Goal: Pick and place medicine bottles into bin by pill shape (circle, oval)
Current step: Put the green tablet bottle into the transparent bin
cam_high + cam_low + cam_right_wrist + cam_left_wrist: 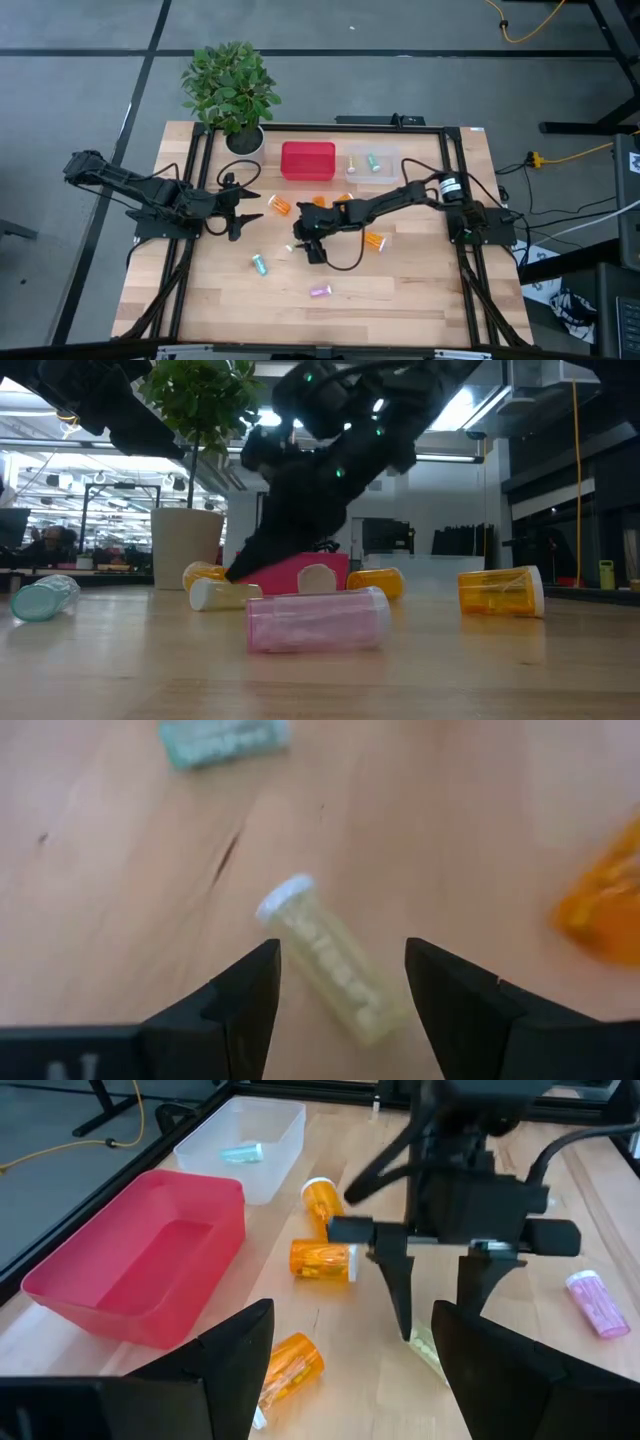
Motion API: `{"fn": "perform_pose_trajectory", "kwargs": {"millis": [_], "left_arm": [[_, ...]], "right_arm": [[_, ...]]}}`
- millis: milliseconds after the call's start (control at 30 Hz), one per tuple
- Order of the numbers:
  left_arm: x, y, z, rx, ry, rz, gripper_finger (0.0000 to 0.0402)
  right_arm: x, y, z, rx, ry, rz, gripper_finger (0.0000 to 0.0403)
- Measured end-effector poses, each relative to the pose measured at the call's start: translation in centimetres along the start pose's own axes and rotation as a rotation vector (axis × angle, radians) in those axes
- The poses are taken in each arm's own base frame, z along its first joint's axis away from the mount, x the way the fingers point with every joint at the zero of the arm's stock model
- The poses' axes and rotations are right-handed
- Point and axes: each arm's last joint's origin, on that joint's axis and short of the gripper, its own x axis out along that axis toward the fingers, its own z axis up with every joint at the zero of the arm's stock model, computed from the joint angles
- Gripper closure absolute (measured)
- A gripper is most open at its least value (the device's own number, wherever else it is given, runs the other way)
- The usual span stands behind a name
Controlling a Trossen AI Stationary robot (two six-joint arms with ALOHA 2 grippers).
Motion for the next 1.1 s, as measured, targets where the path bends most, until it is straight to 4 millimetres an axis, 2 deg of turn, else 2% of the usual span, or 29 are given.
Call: {"fn": "perform_pose_trajectory", "kwargs": {"millis": [167,800,933,1100], "left_arm": [[0.0,0.0,0.0,0.000,0.000,0.001,0.0137],[0.0,0.0,0.0,0.000,0.001,0.001,0.0137],[0.0,0.0,0.0,0.000,0.001,0.001,0.0137],[0.0,0.0,0.0,0.001,0.001,0.001,0.0137]], "right_arm": [[0.7,-0.1,-0.7,0.012,0.020,0.023,0.0185],[0.7,0.0,-1.1,0.123,0.064,0.016,0.0186],[0.7,0.0,-1.0,0.122,0.058,0.016,0.0204],[0.7,0.0,-1.0,0.121,0.058,0.016,0.0245]]}}
